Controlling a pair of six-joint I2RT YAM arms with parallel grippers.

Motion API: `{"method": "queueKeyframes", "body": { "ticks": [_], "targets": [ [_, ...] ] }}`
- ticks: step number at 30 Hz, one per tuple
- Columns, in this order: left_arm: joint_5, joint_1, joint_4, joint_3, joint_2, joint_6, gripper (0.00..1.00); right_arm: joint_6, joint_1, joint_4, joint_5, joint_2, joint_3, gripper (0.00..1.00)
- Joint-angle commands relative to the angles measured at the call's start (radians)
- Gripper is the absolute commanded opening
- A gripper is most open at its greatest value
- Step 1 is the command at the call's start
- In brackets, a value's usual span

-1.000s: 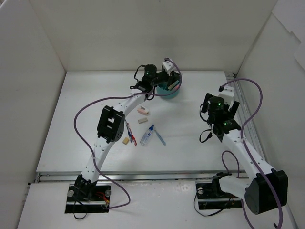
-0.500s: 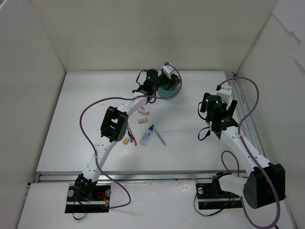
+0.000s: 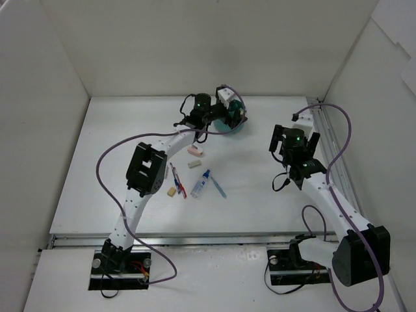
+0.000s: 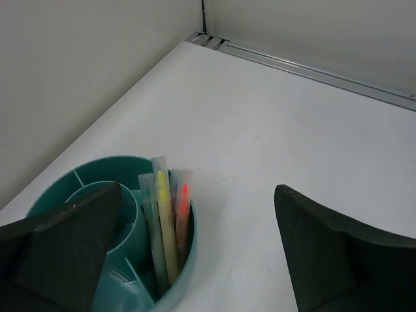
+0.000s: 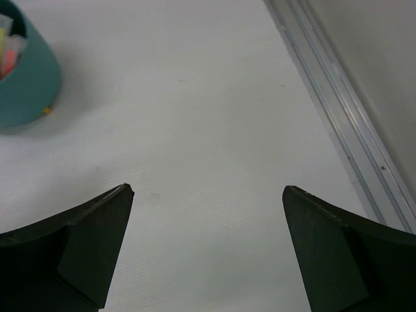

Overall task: Sort the stationery into containers
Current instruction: Place the pen in the storage box, then pick up the pen from the center of the board.

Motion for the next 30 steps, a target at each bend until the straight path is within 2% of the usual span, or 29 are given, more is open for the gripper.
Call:
{"method": "queueKeyframes", "body": {
  "ticks": [1,2,5,6,8,11,12,14,17,21,25,28,30],
  "targets": [
    [0.003,-0.005,0.061,-0.060,-0.285,-0.015,1.00,-0.045,0.015,0.090,-0.186,-0.050,0.029,0.98],
    [-0.035,-0.005,0.039,-0.101,-0.381,-0.035,1.00,-0.065,0.024,0.083,-0.205,-0.042,0.044,0.98],
    [-0.213,-0.005,-0.031,-0.314,-0.539,-0.140,1.00,-0.116,0.094,-0.002,-0.262,0.020,0.107,0.98],
    [-0.317,0.006,-0.106,-0.415,-0.642,-0.173,1.00,-0.125,0.128,-0.031,-0.273,0.042,0.126,0.98],
    [-0.423,0.006,-0.196,-0.541,-0.778,-0.234,1.00,-0.136,0.165,-0.133,-0.306,0.129,0.184,0.98],
    [-0.506,0.018,-0.364,-0.669,-0.861,-0.296,1.00,-0.140,0.239,-0.204,-0.358,0.217,0.206,0.98],
    [-0.555,0.029,-0.396,-0.773,-0.974,-0.306,1.00,-0.134,0.281,-0.204,-0.374,0.250,0.204,0.98],
    [-0.583,0.029,-0.419,-0.873,-1.049,-0.335,1.00,-0.119,0.312,-0.204,-0.424,0.286,0.207,0.98],
    [-0.688,0.039,-0.499,-1.075,-1.245,-0.394,1.00,-0.106,0.389,-0.204,-0.423,0.359,0.231,0.98],
    [-0.727,0.058,-0.515,-1.252,-1.442,-0.431,1.00,-0.111,0.463,-0.201,-0.409,0.477,0.284,0.98],
    [-0.801,0.067,-0.565,-1.329,-1.580,-0.463,1.00,-0.107,0.501,-0.201,-0.414,0.583,0.356,0.96],
    [-0.821,0.076,-0.596,-1.355,-1.640,-0.464,1.00,-0.103,0.513,-0.203,-0.396,0.648,0.380,0.89],
    [-0.832,0.076,-0.613,-1.364,-1.672,-0.464,1.00,-0.088,0.515,-0.201,-0.389,0.675,0.382,0.77]
  ]
}}
